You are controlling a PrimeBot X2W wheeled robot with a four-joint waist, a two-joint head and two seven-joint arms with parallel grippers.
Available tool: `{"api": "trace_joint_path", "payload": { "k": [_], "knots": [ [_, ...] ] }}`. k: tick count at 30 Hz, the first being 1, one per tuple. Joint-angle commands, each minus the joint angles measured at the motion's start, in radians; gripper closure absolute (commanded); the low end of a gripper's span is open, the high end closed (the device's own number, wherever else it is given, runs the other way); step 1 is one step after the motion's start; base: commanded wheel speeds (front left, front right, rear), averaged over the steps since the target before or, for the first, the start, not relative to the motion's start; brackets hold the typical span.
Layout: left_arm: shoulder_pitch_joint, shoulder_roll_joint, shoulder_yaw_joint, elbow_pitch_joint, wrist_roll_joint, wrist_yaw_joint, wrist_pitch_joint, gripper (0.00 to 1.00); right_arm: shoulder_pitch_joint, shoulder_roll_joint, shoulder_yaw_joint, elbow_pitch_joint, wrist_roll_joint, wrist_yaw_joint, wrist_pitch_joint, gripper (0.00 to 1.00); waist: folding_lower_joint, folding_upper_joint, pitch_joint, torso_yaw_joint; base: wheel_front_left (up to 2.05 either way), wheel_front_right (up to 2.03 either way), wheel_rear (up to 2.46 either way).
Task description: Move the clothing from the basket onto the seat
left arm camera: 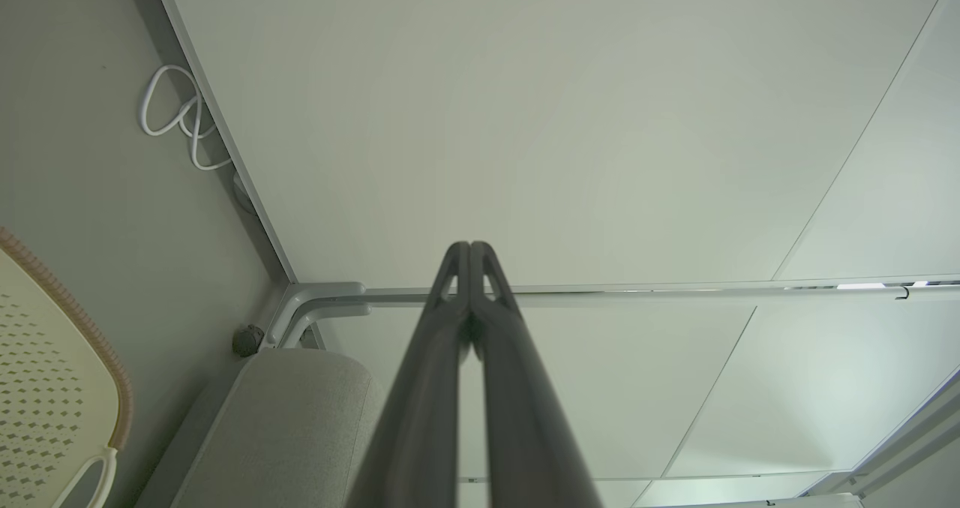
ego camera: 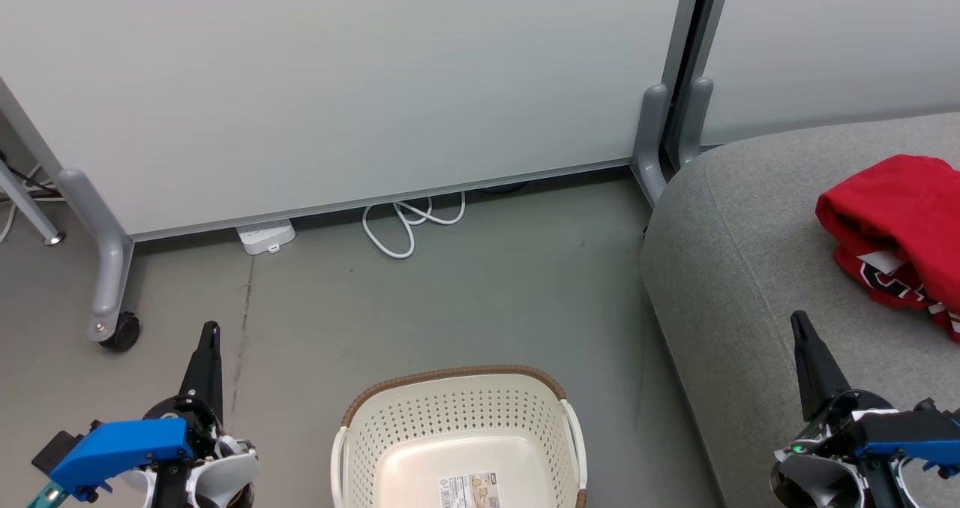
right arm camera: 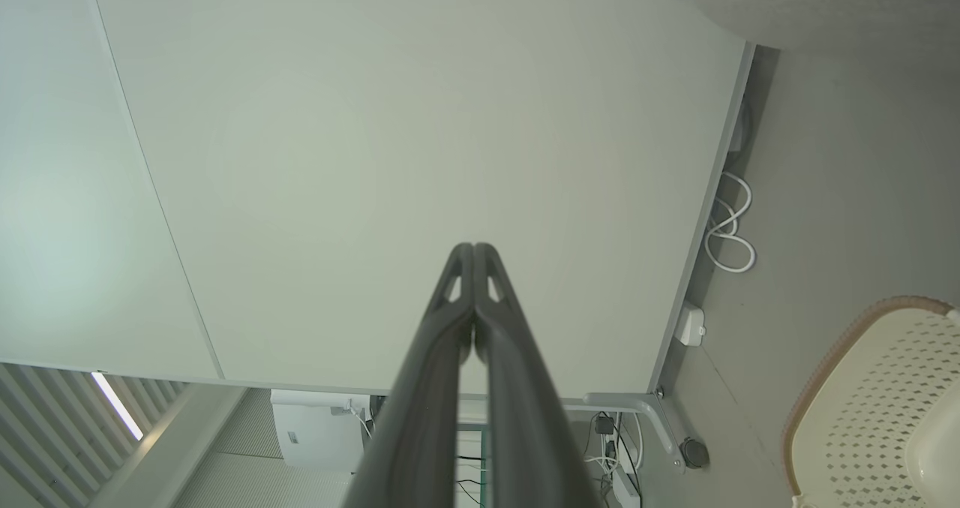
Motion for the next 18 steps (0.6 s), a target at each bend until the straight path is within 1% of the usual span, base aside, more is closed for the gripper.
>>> {"api": "trace_joint_path", "payload": {
  "k": [1,18],
  "knots": [
    [-0.01,-0.002,0.003,-0.004,-0.002,-0.009,0.005,1.0,-0.014,-0.005,-0.002,-0.002,0.003,0.0,0.003,1.0,0.0,0.0,0.0,0.0,0.0,0.0,0.0],
    [-0.01,-0.002,0.003,-0.004,-0.002,-0.009,0.005,1.0,-0.013,-0.005,-0.002,-0.002,0.003,0.0,0.003,1.0,0.0,0.0,0.0,0.0,0.0,0.0,0.0]
  ]
}}
